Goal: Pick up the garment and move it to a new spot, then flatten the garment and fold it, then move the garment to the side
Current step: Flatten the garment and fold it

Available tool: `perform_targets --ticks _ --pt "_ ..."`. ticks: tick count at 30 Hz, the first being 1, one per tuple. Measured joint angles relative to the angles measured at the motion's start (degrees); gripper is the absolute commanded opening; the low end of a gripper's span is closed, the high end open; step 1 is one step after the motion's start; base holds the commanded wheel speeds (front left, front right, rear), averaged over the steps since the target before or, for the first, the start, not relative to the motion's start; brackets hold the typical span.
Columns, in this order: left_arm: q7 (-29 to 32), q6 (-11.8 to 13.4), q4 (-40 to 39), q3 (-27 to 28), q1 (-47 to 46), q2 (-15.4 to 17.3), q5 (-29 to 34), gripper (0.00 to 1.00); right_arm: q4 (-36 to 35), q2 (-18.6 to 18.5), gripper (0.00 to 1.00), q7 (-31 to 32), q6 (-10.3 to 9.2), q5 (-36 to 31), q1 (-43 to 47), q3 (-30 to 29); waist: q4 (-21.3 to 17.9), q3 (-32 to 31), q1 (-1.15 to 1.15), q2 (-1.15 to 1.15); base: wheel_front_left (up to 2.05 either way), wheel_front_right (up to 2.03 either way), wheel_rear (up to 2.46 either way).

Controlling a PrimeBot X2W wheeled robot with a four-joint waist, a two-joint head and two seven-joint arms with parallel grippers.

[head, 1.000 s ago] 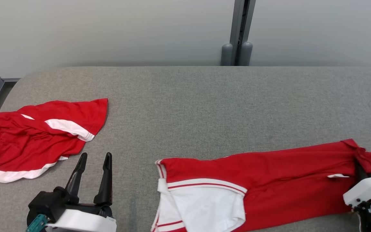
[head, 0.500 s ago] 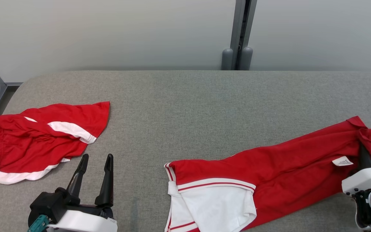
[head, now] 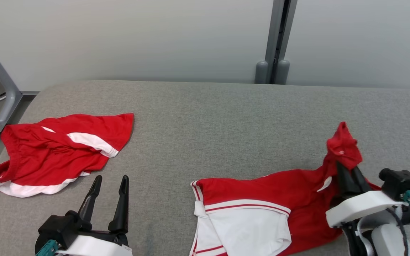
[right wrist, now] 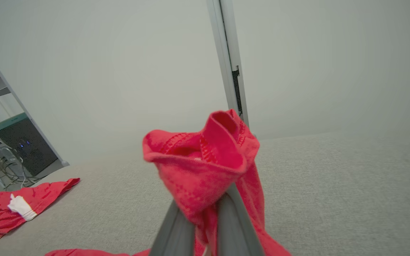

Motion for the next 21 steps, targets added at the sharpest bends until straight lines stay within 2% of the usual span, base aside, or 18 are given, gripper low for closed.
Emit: perform_targets --ticks 10,21 --pt "0.0 0.0 0.6 -0.6 0.0 0.0 -0.6 1.0 -3.0 1.6 0.0 3.4 0.0 2.0 2.2 11.5 4.4 0.0 0.0 0.0 0.0 0.0 0.0" --pt "0.0 0.0 1.0 -1.2 -0.7 0.3 -0.9 1.0 1.5 1.9 0.0 3.1 0.0 6.7 1.9 21.1 8.7 0.7 0.0 0.0 0.0 0.0 0.0"
